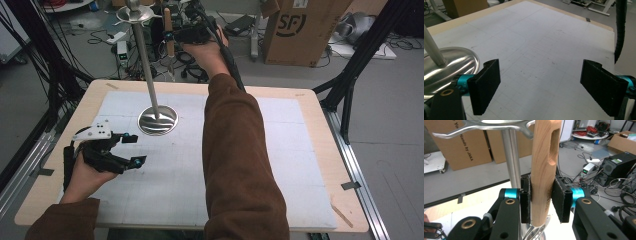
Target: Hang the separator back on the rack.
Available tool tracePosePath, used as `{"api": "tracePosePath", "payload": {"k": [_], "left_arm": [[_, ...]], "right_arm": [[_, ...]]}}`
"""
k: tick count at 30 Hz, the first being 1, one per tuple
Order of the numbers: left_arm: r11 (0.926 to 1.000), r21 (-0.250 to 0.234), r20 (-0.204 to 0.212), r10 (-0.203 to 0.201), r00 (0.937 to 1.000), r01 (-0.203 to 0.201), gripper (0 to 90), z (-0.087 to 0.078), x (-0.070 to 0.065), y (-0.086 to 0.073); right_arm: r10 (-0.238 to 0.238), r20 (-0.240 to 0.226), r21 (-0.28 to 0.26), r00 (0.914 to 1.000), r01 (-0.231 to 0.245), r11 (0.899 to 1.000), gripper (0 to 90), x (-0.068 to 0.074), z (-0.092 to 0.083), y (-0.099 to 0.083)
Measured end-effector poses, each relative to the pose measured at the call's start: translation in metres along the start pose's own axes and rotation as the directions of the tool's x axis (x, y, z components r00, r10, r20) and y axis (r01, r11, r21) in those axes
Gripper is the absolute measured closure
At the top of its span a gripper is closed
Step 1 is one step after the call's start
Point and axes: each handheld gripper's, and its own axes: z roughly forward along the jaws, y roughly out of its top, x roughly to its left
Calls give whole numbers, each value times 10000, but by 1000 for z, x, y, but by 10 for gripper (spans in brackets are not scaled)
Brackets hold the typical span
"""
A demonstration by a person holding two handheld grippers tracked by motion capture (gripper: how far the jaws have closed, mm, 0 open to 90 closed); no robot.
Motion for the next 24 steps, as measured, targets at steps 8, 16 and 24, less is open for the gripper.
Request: {"api": "tracePosePath", "payload": {"k": [8,16,24], "left_arm": [[10000,-2,12,22,10000,-22,171,0,-1,0],[10000,-18,77,51,10000,-51,172,0,-1,0],[10000,-18,94,21,10000,-21,172,0,-1,0]], "right_arm": [[-199,-19,100,9998,199,9998,706,7,-1,2],[-124,127,269,9998,121,9996,706,9,5,1],[-7,355,191,9994,1,9998,706,6,9,1]]}}
